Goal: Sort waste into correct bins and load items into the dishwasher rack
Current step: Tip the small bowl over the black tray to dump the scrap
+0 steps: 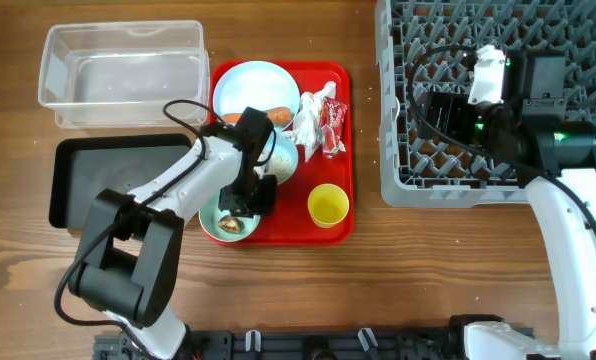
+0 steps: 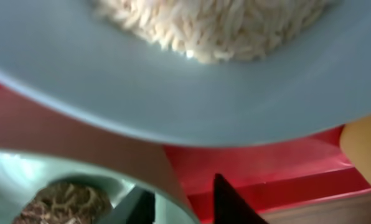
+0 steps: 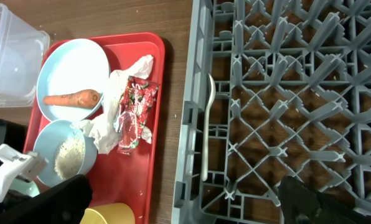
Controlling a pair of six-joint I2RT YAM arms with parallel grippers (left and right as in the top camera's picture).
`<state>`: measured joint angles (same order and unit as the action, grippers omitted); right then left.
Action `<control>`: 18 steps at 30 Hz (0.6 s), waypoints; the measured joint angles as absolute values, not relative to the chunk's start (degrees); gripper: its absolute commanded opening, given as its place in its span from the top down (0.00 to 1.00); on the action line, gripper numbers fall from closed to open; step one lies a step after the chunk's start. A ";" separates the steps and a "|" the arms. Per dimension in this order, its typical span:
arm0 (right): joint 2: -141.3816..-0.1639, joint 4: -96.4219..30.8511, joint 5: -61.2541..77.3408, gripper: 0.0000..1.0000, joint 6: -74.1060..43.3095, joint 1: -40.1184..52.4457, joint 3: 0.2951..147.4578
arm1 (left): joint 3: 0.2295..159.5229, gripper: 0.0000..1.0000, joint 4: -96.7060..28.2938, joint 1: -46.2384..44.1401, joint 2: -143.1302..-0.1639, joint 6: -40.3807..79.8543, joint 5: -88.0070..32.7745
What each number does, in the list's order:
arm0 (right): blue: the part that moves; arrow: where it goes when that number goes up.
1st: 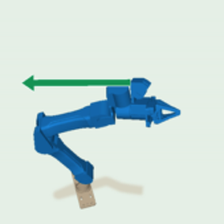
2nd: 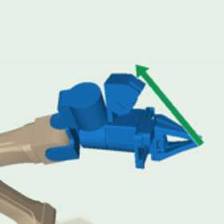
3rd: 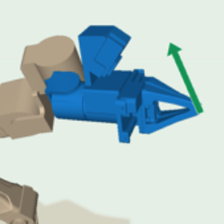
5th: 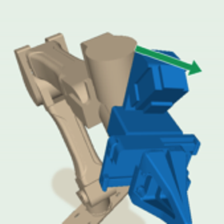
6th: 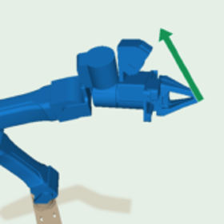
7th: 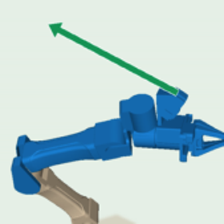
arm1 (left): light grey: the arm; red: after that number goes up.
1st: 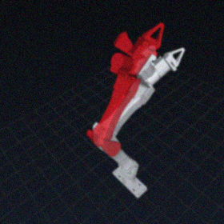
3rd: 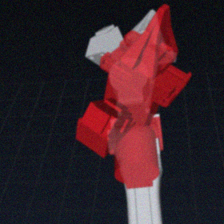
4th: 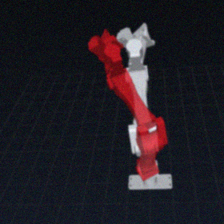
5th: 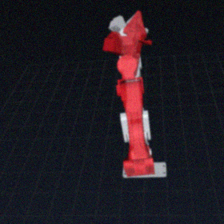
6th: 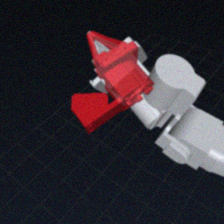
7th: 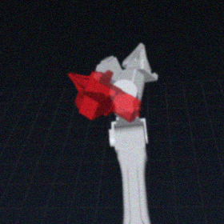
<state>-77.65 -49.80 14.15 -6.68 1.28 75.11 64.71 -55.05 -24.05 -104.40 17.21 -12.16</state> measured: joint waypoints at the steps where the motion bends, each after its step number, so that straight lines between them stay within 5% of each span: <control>1: -77.65 -49.80 14.15 0.03 -6.68 1.28 75.11 | 64.71 0.96 -54.78 -24.05 -104.40 17.08 -11.94; 8: -77.65 -49.69 14.09 0.09 -7.09 1.28 75.11 | 66.22 0.96 -58.06 -24.05 -103.83 17.32 -10.81; 18: -77.69 -49.58 11.92 0.09 -7.09 1.28 75.13 | 90.08 0.96 -79.11 -23.24 -103.61 15.07 -12.93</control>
